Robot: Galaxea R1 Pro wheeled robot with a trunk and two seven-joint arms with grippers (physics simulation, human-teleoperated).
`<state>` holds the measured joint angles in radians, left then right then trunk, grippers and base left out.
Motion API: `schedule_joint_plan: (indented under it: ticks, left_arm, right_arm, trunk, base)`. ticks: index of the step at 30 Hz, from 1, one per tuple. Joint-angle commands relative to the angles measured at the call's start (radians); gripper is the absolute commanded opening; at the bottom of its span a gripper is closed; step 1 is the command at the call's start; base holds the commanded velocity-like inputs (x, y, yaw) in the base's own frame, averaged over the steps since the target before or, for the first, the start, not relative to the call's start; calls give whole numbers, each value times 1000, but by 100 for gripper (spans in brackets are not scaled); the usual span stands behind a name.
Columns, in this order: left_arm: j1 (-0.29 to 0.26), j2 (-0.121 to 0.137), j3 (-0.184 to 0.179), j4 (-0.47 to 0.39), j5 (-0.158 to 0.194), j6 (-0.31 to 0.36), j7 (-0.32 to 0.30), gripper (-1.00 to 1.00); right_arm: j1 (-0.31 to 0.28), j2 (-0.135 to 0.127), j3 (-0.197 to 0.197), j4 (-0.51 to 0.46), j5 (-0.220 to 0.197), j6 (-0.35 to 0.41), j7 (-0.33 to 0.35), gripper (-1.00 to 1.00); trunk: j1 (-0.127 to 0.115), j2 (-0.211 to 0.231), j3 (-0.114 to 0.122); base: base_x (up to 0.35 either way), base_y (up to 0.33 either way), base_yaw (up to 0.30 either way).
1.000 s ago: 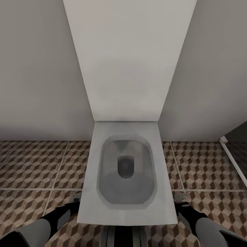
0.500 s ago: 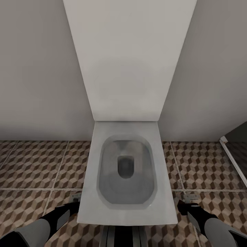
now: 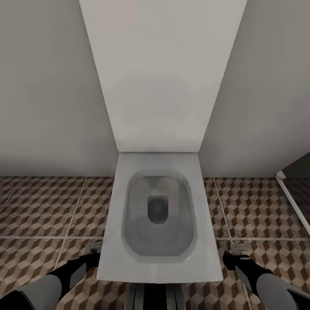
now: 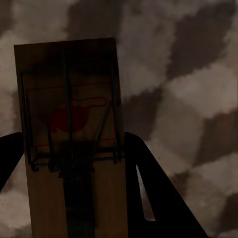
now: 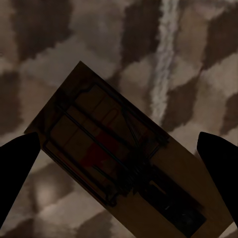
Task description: Take the four mousetraps from the cabinet in the bathroom and place them on the bathroom floor. Make sure all four end up on the same floor surface, and ensure that at least two of them are either under or directly next to the same bathroom sink.
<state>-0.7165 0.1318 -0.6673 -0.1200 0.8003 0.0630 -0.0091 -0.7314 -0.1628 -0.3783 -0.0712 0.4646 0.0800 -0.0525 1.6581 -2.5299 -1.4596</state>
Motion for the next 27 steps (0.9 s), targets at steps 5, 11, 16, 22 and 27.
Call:
schedule_joint_plan:
  ticks: [5, 11, 16, 22, 27]
  left_arm:
    - [0, 18, -3, -1, 6, 3, -2, -100]
    - [0, 32, 2, -1, 40, 3, -3, -100]
    - [0, 33, 3, -2, 51, 3, -3, -100]
    - [0, 32, -2, -3, 49, 3, -3, -100]
    - [0, 25, -11, -3, 42, 4, -3, -100]
  right_arm:
    - [0, 1, -7, -1, 11, 3, -2, -100]
    - [0, 2, -6, -1, 11, 3, -1, -100]
    - [0, 3, -5, -1, 11, 3, -2, -100]
    - [0, 3, -5, -1, 11, 3, -1, -100]
    - [0, 3, -5, -1, 11, 3, -1, -100]
  trunk:
    - [0, 0, -1]
    - [0, 0, -1]
    - [0, 0, -1]
    - [0, 0, -1]
    - [0, 0, -1]
  base:
    - [0, 0, 0]
    - [0, 0, 0]
    - [0, 0, 0]
    - [0, 0, 0]
    - [0, 0, 0]
